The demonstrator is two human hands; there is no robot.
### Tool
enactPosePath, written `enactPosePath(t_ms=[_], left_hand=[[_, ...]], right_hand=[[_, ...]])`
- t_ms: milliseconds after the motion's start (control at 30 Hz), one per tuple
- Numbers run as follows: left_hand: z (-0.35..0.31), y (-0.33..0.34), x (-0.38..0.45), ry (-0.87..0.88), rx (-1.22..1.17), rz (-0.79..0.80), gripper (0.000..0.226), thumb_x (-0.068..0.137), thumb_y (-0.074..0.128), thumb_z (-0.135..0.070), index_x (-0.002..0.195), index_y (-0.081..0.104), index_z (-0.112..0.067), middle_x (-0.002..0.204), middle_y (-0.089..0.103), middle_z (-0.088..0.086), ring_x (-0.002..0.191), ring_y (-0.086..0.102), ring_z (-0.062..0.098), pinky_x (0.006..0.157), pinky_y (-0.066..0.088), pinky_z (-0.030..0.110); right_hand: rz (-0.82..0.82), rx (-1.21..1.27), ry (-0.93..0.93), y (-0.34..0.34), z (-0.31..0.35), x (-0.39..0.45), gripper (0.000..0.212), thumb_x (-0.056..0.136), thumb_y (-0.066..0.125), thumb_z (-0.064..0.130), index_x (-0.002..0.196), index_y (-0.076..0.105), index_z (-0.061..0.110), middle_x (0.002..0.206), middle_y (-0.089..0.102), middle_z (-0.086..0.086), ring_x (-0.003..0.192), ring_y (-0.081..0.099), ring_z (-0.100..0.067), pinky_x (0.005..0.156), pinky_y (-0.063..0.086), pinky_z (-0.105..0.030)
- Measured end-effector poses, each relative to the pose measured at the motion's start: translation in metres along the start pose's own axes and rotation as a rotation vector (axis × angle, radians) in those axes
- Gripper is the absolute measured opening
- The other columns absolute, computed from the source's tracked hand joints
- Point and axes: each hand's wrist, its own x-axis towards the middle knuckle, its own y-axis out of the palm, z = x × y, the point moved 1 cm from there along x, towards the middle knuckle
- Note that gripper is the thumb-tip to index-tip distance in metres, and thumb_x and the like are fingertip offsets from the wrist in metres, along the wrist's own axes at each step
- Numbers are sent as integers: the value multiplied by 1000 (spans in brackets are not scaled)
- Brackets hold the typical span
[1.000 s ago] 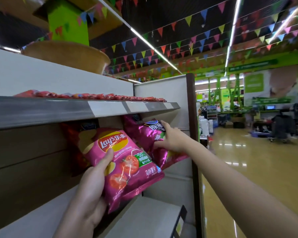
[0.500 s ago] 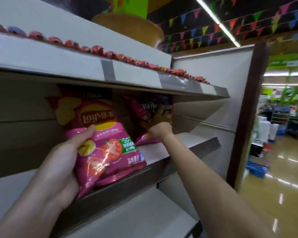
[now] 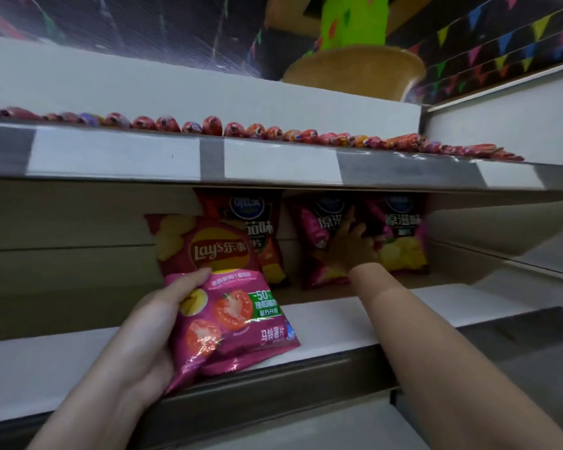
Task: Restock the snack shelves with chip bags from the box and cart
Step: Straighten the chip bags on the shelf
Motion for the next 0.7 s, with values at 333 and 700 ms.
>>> enactPosePath(t_ms=[333,700], left_hand=[[1,1,-17,-1,-104,47,46,67,71,-31,106,66,-8,94,74,18,86,71,33,82,56,44],[2,-9,-12,83,-223,-4,59,73,75,-31,125,58,-9,102,73,16,89,72,31,76,60,40]], right_hand=[[33,280,-52,-6,-5,-2,115,81,58,67,153,-17,18,160,-5,-23,147,1,-44,115,13,-61],[-34,700,-560,-54,50,-103,17,95,54,33,104,65,24,84,65,5,89,61,-21,82,45,-29]])
